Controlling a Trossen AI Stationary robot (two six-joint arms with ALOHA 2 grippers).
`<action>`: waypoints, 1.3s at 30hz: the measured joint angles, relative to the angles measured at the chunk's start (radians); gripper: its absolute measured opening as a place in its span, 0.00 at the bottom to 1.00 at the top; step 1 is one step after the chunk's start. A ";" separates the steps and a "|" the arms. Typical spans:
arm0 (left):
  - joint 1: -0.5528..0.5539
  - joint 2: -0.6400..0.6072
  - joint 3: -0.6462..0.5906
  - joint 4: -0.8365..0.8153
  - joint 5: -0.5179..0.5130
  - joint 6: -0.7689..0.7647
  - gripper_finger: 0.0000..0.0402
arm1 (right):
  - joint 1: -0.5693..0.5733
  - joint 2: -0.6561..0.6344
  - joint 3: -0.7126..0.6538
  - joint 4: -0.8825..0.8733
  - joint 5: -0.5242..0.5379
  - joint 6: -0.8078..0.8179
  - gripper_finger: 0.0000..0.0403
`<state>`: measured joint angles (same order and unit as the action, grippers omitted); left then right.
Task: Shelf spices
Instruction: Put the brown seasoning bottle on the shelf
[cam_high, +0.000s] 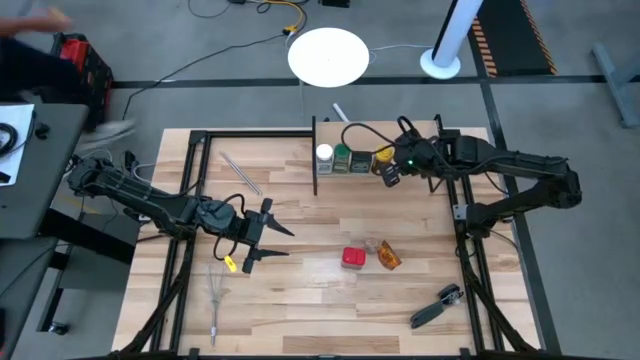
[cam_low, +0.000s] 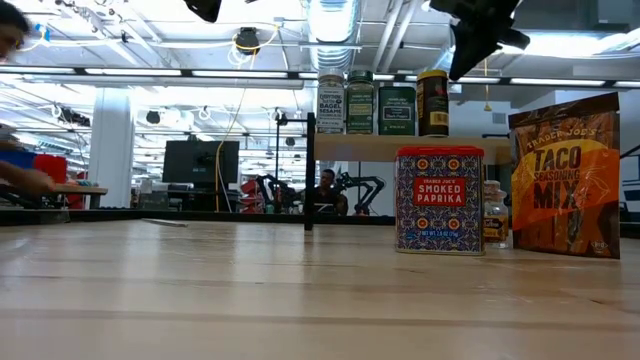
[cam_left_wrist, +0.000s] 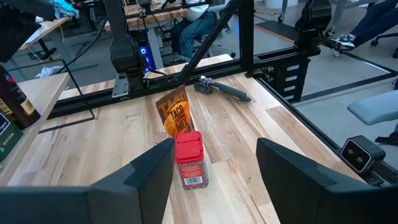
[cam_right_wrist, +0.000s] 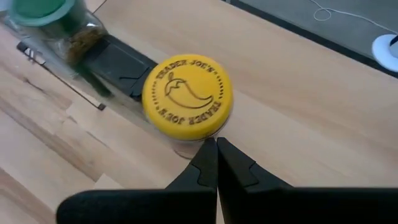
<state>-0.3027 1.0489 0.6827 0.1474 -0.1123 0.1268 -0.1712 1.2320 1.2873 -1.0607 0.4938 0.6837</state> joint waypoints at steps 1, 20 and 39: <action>0.000 0.000 0.000 0.000 0.000 0.000 0.55 | 0.007 0.000 0.000 0.000 0.000 0.005 0.00; 0.000 0.000 0.000 0.000 0.000 -0.001 0.55 | 0.073 0.000 0.001 0.158 0.030 -0.041 0.00; 0.000 0.000 0.000 -0.004 0.000 0.007 0.55 | 0.032 0.038 0.080 0.181 0.047 -0.160 0.00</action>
<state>-0.3027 1.0492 0.6827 0.1434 -0.1121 0.1340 -0.1390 1.2698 1.3671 -0.8798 0.5412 0.5241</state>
